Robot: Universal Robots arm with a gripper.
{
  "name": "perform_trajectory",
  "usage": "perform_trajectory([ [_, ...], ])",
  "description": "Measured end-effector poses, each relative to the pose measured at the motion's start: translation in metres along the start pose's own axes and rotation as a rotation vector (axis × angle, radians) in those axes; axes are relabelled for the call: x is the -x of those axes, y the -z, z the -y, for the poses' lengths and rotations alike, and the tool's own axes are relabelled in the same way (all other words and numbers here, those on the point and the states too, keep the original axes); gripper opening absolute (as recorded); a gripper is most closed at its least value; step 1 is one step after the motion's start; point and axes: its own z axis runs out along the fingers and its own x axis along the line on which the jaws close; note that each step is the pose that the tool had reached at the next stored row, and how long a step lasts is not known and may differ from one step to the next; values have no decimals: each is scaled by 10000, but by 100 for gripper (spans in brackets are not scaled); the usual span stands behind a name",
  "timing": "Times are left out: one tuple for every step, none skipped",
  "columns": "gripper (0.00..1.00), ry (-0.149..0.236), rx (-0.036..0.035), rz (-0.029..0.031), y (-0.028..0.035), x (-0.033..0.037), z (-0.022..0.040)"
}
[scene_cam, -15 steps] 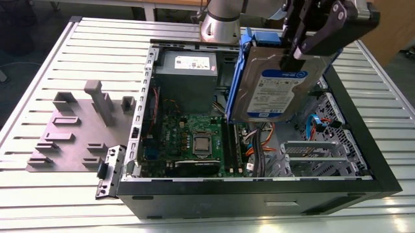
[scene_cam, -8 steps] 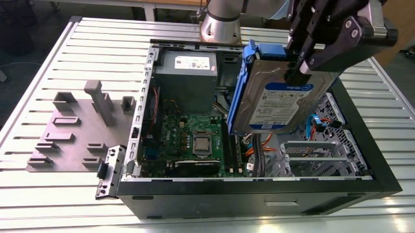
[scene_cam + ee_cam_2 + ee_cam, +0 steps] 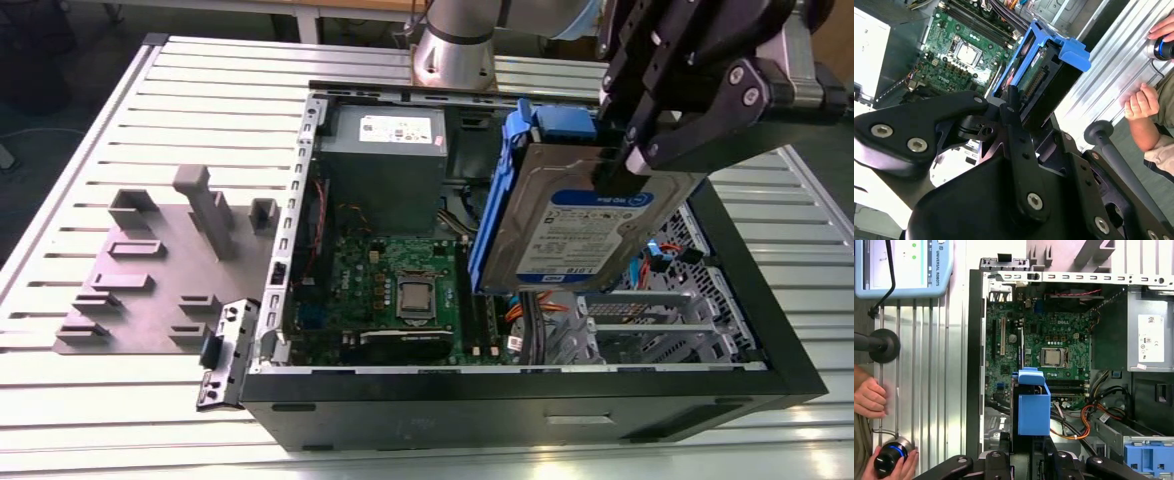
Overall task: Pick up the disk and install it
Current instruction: 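Pick up the disk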
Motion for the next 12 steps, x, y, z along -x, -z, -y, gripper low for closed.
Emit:
perform_trajectory([
  [35,0,0,0,0,0,0],
  [35,1,0,-1,0,0,1],
  [35,1,0,-1,0,0,1],
  [35,1,0,-2,1,0,1],
  [35,1,0,-2,1,0,1],
  [35,1,0,-1,0,-1,4],
  [35,3,0,-2,1,0,13],
  [35,2,0,-2,1,0,26],
  [35,1,0,-3,1,0,42],
  [35,1,1,-1,0,1,85],
  [35,2,1,-1,-2,1,109],
  [35,2,2,-1,-5,1,132],
])
